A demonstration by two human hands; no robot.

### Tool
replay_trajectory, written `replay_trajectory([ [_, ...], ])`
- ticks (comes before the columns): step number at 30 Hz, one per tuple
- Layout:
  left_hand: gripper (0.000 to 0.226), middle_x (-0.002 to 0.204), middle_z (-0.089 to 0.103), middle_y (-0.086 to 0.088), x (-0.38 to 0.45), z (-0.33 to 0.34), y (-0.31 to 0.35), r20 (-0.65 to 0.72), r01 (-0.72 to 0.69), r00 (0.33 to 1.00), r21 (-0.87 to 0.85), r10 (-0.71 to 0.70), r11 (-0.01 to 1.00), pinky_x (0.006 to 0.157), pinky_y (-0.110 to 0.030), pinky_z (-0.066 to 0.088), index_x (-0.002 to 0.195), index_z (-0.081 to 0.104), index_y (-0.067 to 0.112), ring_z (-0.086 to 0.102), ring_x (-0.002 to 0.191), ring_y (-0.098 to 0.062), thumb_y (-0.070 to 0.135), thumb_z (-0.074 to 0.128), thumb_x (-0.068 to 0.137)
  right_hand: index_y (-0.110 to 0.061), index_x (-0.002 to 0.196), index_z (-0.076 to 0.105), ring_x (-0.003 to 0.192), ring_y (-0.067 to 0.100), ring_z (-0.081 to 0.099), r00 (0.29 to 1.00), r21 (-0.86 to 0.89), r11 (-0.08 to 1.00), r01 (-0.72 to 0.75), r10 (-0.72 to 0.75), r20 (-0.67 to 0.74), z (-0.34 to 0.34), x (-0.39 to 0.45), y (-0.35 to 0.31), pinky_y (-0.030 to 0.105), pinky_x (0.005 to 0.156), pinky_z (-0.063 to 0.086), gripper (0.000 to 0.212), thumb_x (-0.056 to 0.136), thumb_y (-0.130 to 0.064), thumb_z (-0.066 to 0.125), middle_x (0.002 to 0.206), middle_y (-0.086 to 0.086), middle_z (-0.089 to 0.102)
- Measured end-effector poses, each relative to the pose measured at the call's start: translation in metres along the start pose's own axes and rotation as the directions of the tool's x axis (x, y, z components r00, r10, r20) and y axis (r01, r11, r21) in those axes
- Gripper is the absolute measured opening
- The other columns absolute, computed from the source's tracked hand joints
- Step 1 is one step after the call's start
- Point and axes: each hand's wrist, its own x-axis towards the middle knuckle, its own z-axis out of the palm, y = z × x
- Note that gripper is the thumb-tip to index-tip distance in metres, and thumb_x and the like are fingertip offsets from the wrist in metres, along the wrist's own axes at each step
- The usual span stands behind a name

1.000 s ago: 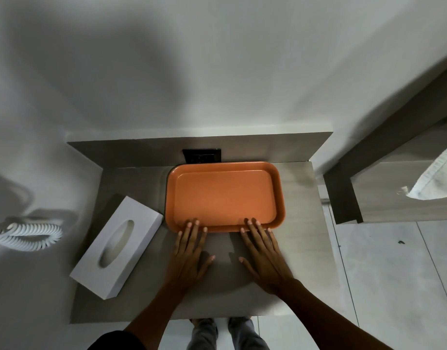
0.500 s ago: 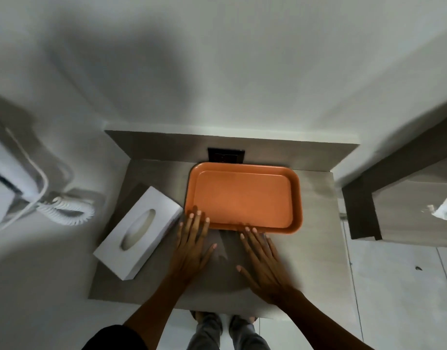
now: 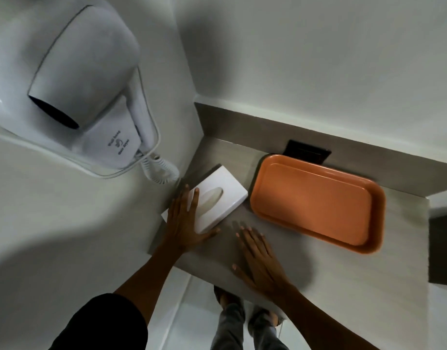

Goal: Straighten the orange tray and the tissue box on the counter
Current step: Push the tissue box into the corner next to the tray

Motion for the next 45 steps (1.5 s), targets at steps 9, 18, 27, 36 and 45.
replay_trajectory([
  [9, 0.126, 0.161, 0.038, -0.015, 0.015, 0.014, -0.013, -0.042, 0.035, 0.999, 0.087, -0.031, 0.996, 0.120, -0.055, 0.039, 0.170, 0.010, 0.039, 0.045, 0.142, -0.037, 0.097, 0.054, 0.067, -0.019, 0.179, 0.011, 0.176, 0.030, 0.003, 0.994, -0.079, 0.996, -0.049, 0.040, -0.105, 0.027, 0.031, -0.006, 0.057, 0.140, 0.004, 0.090, 0.110, -0.071, 0.037, 0.189, 0.009, 0.002],
  [18, 0.128, 0.161, 0.039, -0.015, 0.028, 0.026, -0.006, -0.148, 0.189, 0.969, -0.066, -0.197, 0.980, 0.123, -0.060, 0.035, 0.169, 0.015, 0.039, 0.042, 0.146, -0.040, 0.096, 0.056, 0.062, -0.021, 0.180, 0.009, 0.177, 0.027, 0.003, 0.984, -0.078, 0.995, -0.059, 0.045, -0.174, 0.040, 0.031, -0.003, 0.053, 0.142, 0.003, 0.092, 0.109, -0.073, 0.036, 0.190, 0.005, 0.002],
  [27, 0.123, 0.165, 0.031, -0.022, 0.098, 0.004, 0.038, -0.250, 0.268, 0.924, -0.119, -0.290, 0.956, 0.128, -0.060, 0.029, 0.171, 0.016, 0.035, 0.033, 0.153, -0.046, 0.085, 0.070, 0.072, -0.022, 0.180, 0.006, 0.177, 0.026, -0.005, 0.986, -0.084, 0.994, -0.067, 0.053, -0.157, 0.038, 0.032, -0.003, 0.047, 0.143, -0.010, 0.093, 0.109, -0.074, 0.036, 0.190, 0.004, -0.004],
  [36, 0.122, 0.169, 0.024, -0.023, 0.121, 0.022, 0.048, -0.223, 0.319, 0.913, -0.132, -0.342, 0.938, 0.130, -0.057, 0.021, 0.170, 0.017, 0.033, 0.024, 0.158, -0.045, 0.084, 0.072, 0.074, -0.021, 0.180, 0.009, 0.177, 0.025, -0.007, 0.983, -0.074, 0.995, -0.068, 0.053, -0.178, 0.037, 0.032, -0.004, 0.046, 0.142, -0.013, 0.091, 0.110, -0.073, 0.036, 0.190, 0.004, -0.004],
  [45, 0.119, 0.170, 0.025, -0.025, 0.130, 0.025, 0.044, -0.264, 0.289, 0.915, -0.095, -0.304, 0.952, 0.131, -0.058, 0.020, 0.170, 0.021, 0.032, 0.025, 0.158, -0.047, 0.084, 0.071, 0.075, -0.021, 0.180, 0.009, 0.177, 0.027, 0.002, 0.981, -0.068, 0.996, -0.059, 0.045, -0.191, 0.038, 0.033, -0.003, 0.054, 0.141, 0.006, 0.090, 0.110, -0.072, 0.036, 0.190, 0.004, 0.001],
])
